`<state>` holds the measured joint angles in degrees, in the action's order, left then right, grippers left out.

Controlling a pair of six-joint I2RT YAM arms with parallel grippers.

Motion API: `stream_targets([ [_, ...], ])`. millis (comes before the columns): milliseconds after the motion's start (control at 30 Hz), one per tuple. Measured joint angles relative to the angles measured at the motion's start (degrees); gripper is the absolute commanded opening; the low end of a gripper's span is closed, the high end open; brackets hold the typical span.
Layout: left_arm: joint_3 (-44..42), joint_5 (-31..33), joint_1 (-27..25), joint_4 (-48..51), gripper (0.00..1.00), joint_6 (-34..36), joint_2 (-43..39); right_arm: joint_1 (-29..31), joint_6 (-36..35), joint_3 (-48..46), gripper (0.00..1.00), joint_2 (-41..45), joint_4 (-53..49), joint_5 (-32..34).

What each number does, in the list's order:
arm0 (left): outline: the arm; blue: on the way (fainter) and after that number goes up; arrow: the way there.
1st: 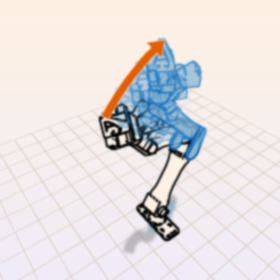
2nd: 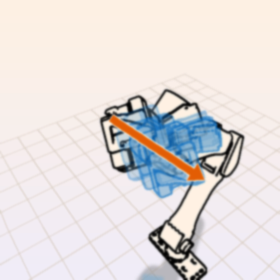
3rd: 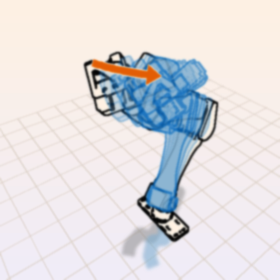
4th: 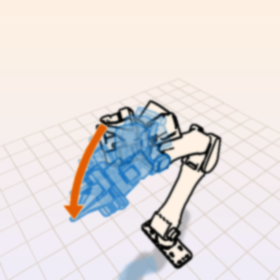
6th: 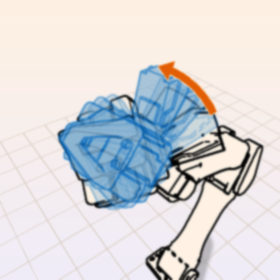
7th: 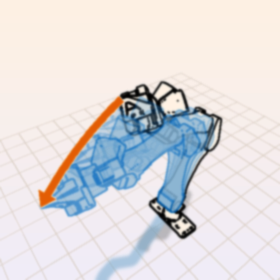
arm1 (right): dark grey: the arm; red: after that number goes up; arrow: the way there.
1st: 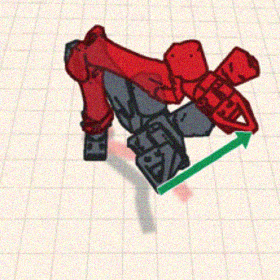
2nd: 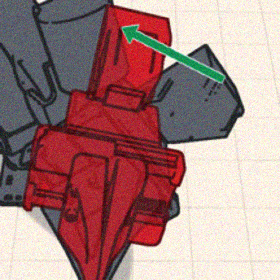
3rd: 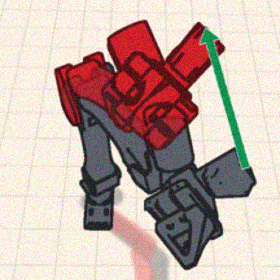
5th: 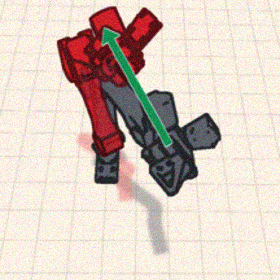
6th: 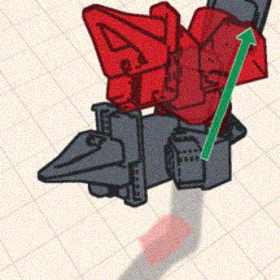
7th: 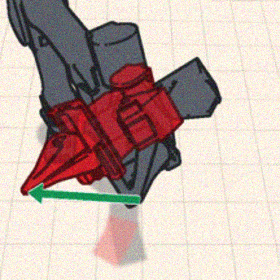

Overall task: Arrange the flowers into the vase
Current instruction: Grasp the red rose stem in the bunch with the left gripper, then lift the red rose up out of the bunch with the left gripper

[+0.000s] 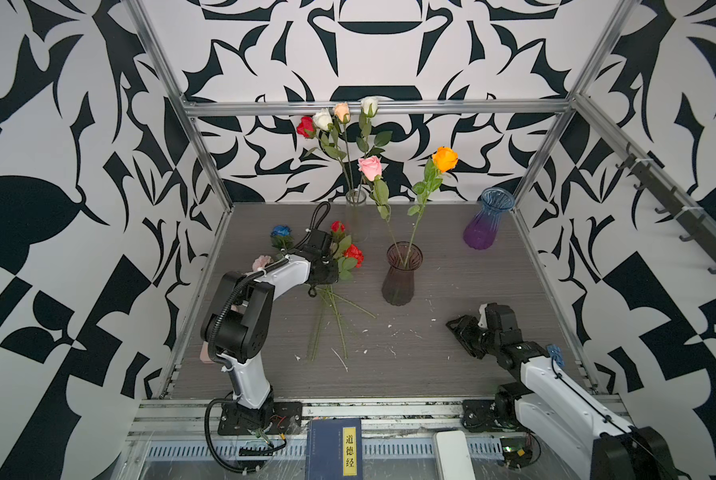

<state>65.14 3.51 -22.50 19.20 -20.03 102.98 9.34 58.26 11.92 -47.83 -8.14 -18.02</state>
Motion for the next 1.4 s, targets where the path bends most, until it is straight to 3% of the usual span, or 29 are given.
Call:
stream_targets([
  [100, 0.0, -0.1, 0.0, 0.0, 0.0, 0.2, 0.0, 0.0, 0.0, 0.0, 0.53, 0.0, 0.0, 0.0],
  [500, 0.0, -0.3, 0.5, 0.8, 0.0, 0.0, -2.9, 0.0, 0.0, 0.0, 0.53, 0.0, 0.1, 0.0],
  [1200, -1.0, 1.3, 0.8, -5.8, 0.0, -5.4, -41.2, 0.0, 0.0, 0.0, 0.53, 3.3, -1.6, 0.1],
  [1300, -1.5, 1.3, -0.7, -10.4, 0.0, -6.2, -46.0, 0.0, 0.0, 0.0, 0.53, 3.2, -1.6, 0.1],
  [1400, -1.5, 2.5, -5.5, -15.8, 0.0, -5.1, -49.0, 0.0, 0.0, 0.0, 0.53, 3.0, -1.6, 0.1],
])
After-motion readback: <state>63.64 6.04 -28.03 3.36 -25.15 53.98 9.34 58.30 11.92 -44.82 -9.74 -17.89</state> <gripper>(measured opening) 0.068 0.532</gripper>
